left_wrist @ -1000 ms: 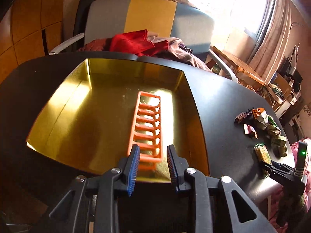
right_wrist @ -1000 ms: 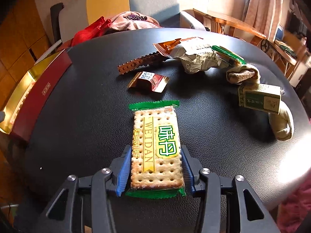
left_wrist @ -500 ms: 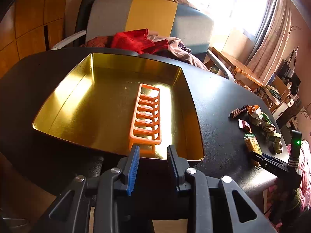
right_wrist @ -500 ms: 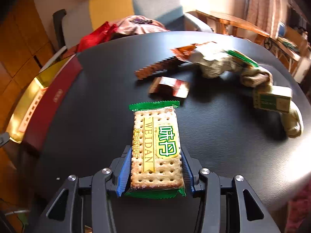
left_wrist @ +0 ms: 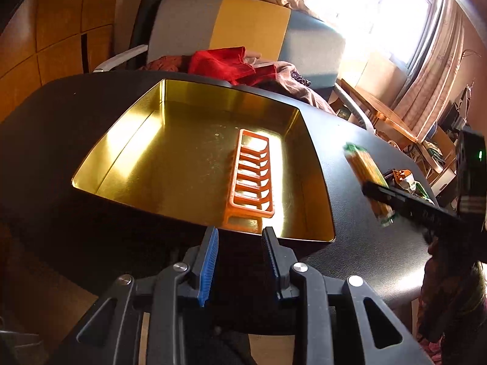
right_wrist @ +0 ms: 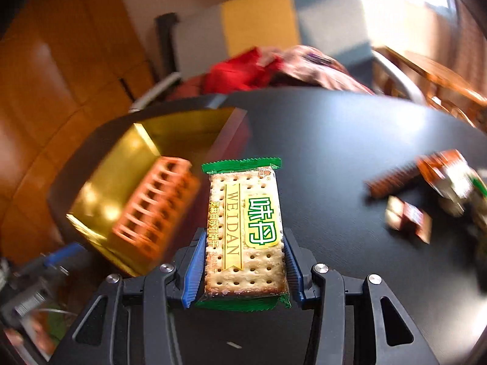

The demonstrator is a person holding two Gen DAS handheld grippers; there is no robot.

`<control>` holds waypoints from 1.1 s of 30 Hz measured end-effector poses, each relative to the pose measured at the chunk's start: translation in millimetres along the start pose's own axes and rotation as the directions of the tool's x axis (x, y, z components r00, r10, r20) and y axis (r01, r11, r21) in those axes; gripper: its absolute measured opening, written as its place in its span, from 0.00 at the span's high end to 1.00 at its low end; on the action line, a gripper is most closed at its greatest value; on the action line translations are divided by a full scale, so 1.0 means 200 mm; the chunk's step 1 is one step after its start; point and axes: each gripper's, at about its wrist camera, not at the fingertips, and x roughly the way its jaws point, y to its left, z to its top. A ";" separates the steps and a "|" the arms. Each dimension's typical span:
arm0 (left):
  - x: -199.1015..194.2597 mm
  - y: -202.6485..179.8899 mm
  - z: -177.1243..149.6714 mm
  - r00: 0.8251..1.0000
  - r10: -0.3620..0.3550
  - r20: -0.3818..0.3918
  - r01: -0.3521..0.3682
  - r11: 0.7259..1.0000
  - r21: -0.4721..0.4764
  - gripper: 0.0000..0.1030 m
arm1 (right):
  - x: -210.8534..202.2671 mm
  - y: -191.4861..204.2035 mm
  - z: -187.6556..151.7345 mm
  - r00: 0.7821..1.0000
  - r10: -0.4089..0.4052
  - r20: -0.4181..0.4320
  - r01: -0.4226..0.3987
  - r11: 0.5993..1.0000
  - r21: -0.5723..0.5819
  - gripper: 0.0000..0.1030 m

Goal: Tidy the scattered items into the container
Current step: 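Carry the WEIDAN cracker pack into the gold tray and release it with the right tool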

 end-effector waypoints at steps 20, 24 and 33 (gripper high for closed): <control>-0.02 0.13 -0.01 1.000 0.005 0.003 -0.004 0.998 -0.061 0.71 | 0.50 0.68 0.21 0.980 0.122 -0.157 -0.155 0.962 -0.224 0.54; -0.01 0.15 -0.01 1.000 0.012 0.001 -0.012 0.997 -0.076 0.71 | 0.55 0.71 0.20 0.976 0.113 -0.183 -0.156 0.959 -0.236 0.53; -0.02 0.20 -0.02 1.000 0.029 -0.001 -0.029 0.994 -0.102 0.71 | 0.59 0.69 0.19 0.973 0.117 -0.200 -0.159 0.966 -0.206 0.51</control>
